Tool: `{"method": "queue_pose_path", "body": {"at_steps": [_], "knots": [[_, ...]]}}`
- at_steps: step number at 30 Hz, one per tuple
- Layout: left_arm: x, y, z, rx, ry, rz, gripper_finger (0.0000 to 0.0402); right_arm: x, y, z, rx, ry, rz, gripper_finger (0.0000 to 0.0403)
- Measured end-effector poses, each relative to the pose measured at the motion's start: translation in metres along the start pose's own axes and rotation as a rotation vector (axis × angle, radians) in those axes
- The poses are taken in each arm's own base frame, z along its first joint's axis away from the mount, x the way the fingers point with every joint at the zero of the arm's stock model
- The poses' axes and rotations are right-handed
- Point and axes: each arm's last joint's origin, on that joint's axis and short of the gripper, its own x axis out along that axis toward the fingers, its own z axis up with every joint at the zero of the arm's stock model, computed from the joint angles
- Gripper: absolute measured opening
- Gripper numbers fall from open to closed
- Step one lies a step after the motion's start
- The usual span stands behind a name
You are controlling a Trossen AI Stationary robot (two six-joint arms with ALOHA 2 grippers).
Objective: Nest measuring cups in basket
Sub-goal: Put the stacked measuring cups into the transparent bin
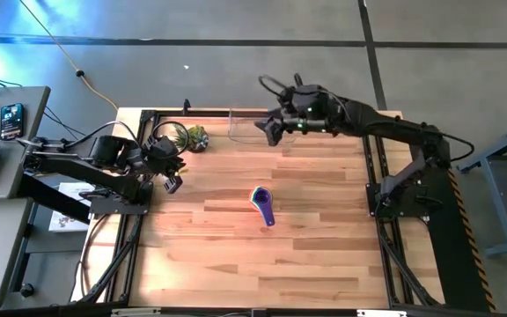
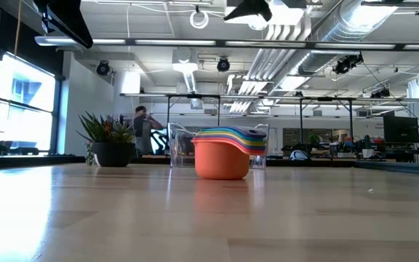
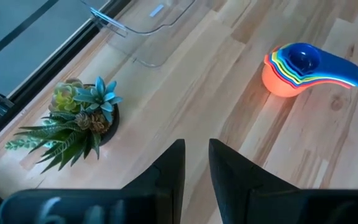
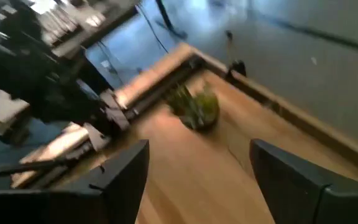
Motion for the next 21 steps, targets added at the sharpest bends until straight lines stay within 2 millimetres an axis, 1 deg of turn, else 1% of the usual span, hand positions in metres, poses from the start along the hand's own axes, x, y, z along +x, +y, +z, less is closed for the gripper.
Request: {"method": "queue_pose_path", "body": {"at_steps": [2,5,9,11,15,21], "knots": [[0.000,0.000,0.000,0.001,-0.001,0.003,0.0062,-0.003,0.003,-0.006,0.039,0.109,-0.071,0.0264],[0.000,0.000,0.000,0.001,-0.001,0.003,0.0062,-0.005,0.009,-0.017,0.103,0.236,-0.132,0.0264],[0.000,0.000,0.000,0.002,-0.002,0.003,0.0062,0.001,0.019,-0.040,0.185,0.411,-0.171,0.0264],[0.000,0.000,0.000,0.003,-0.002,0.003,0.0062,0.003,0.024,-0.049,0.230,0.463,-0.192,0.0264],[0.000,0.000,0.000,0.003,-0.002,0.003,0.0062,0.014,0.036,-0.068,0.272,0.544,-0.237,0.0264],[0.000,0.000,0.000,0.028,-0.003,0.004,0.0062,0.028,0.053,-0.094,0.330,0.617,-0.297,0.0263]]}}
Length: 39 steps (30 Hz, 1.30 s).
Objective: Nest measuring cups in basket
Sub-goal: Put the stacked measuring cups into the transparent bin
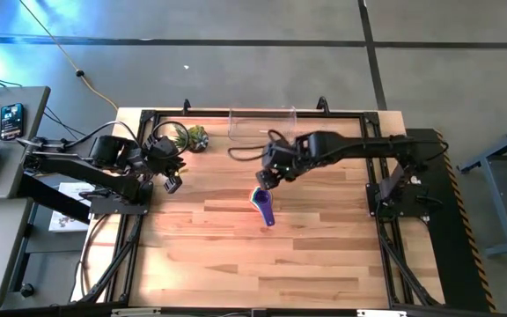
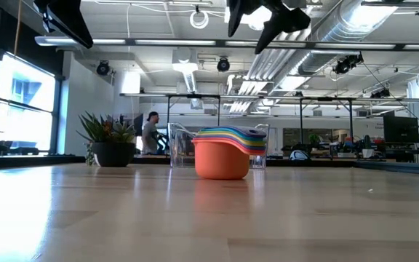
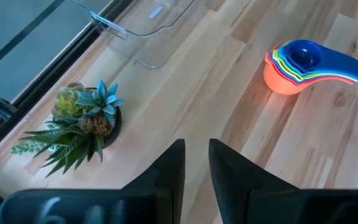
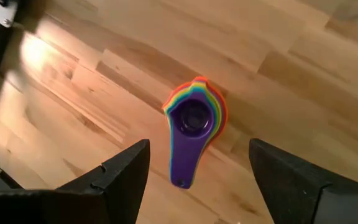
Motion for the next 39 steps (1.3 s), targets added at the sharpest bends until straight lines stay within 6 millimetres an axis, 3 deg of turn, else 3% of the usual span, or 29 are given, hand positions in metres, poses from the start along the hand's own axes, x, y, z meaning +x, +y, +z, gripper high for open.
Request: {"method": "queue_pose_path", "body": {"at_steps": [14,39], "knots": [[0.000,0.000,0.000,0.009,0.000,0.000,0.0062,0.060,0.031,-0.043,0.057,0.101,-0.115,0.0263],[0.000,0.000,0.000,0.008,0.000,-0.002,0.0062,0.126,0.041,-0.064,0.068,0.136,-0.229,0.0263]]}}
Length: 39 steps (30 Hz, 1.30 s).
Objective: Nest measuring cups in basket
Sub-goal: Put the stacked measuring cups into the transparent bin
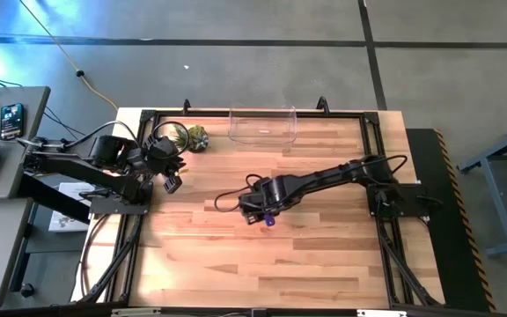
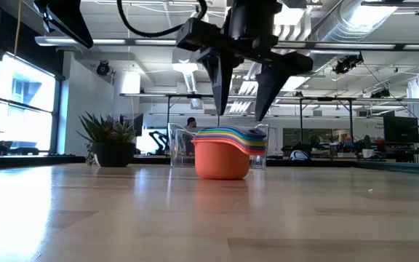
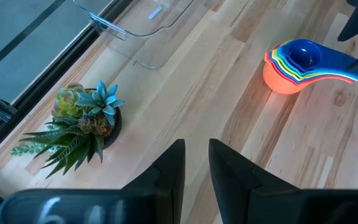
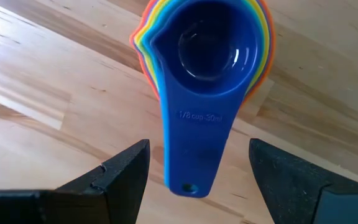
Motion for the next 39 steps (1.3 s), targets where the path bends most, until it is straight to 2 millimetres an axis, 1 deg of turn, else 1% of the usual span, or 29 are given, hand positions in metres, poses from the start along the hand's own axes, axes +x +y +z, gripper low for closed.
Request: {"method": "queue_pose_path", "body": {"at_steps": [5,15,20,26,33,39], "knots": [[0.000,0.000,0.000,0.000,0.000,0.000,0.0062,0.009,0.002,-0.001,0.012,0.006,-0.019,0.0263],[0.000,0.000,0.000,0.000,0.000,0.001,0.0062,0.015,0.004,-0.001,0.033,-0.001,-0.023,0.0263],[0.000,0.000,0.000,0.008,-0.001,0.002,0.0062,0.028,0.007,-0.003,0.028,0.025,-0.039,0.0263],[0.000,0.000,0.000,0.019,-0.003,0.006,0.0062,0.038,0.007,-0.006,0.022,0.044,-0.066,0.0263],[0.000,0.001,0.000,0.019,-0.011,0.019,0.0062,0.048,0.008,-0.007,0.020,0.051,-0.095,0.0263],[0.000,0.001,0.000,0.026,-0.011,0.020,0.0062,0.053,0.008,-0.008,0.026,0.057,-0.103,0.0260]]}}
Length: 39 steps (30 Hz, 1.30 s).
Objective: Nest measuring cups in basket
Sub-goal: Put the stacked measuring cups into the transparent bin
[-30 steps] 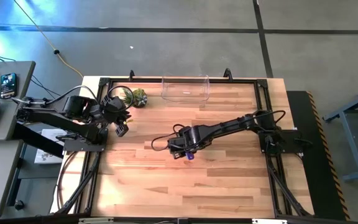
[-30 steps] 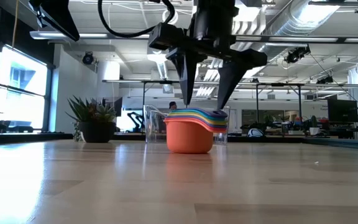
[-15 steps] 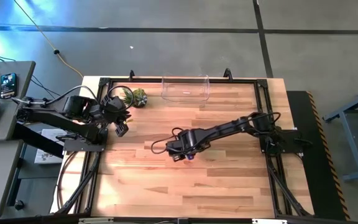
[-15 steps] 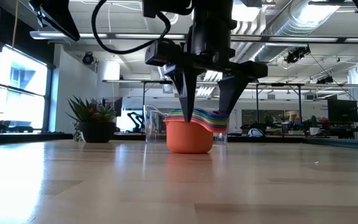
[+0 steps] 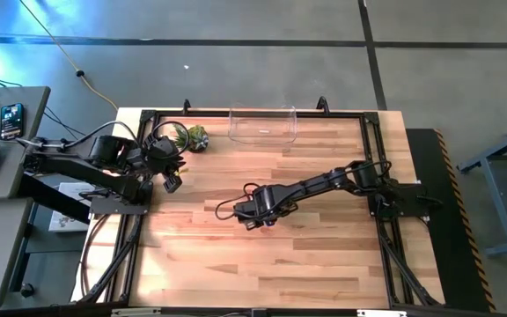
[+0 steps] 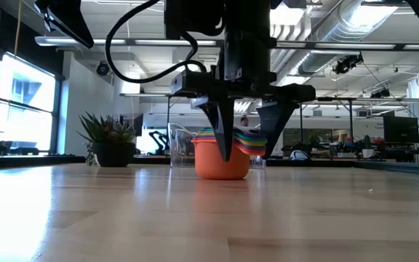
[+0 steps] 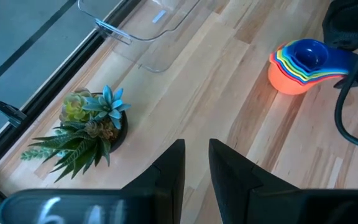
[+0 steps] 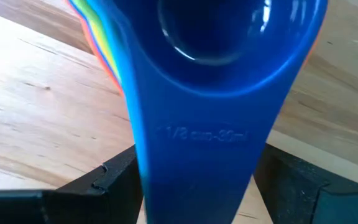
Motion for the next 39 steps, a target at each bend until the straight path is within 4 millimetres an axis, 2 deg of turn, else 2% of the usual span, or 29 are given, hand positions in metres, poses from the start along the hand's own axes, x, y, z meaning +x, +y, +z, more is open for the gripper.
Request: {"method": "queue_pose_path", "body": {"at_steps": [3,12,16,39], "knots": [[0.0000,0.0000,0.0000,0.000,-0.001,0.002,0.0062,-0.0002,0.0001,0.0000,0.002,-0.001,0.002,0.0243],[0.0000,0.0001,0.0001,0.027,-0.002,0.003,0.0062,-0.0002,0.0004,-0.0002,0.008,0.010,0.007,0.0155],[0.0000,0.0001,0.0001,0.030,-0.002,0.003,0.0062,-0.0003,0.0006,-0.0002,0.021,0.010,0.009,0.0129],[0.0000,0.0001,0.0001,0.079,-0.002,0.003,0.0062,-0.0002,-0.0016,0.0080,0.059,0.057,0.018,0.0126]]}}
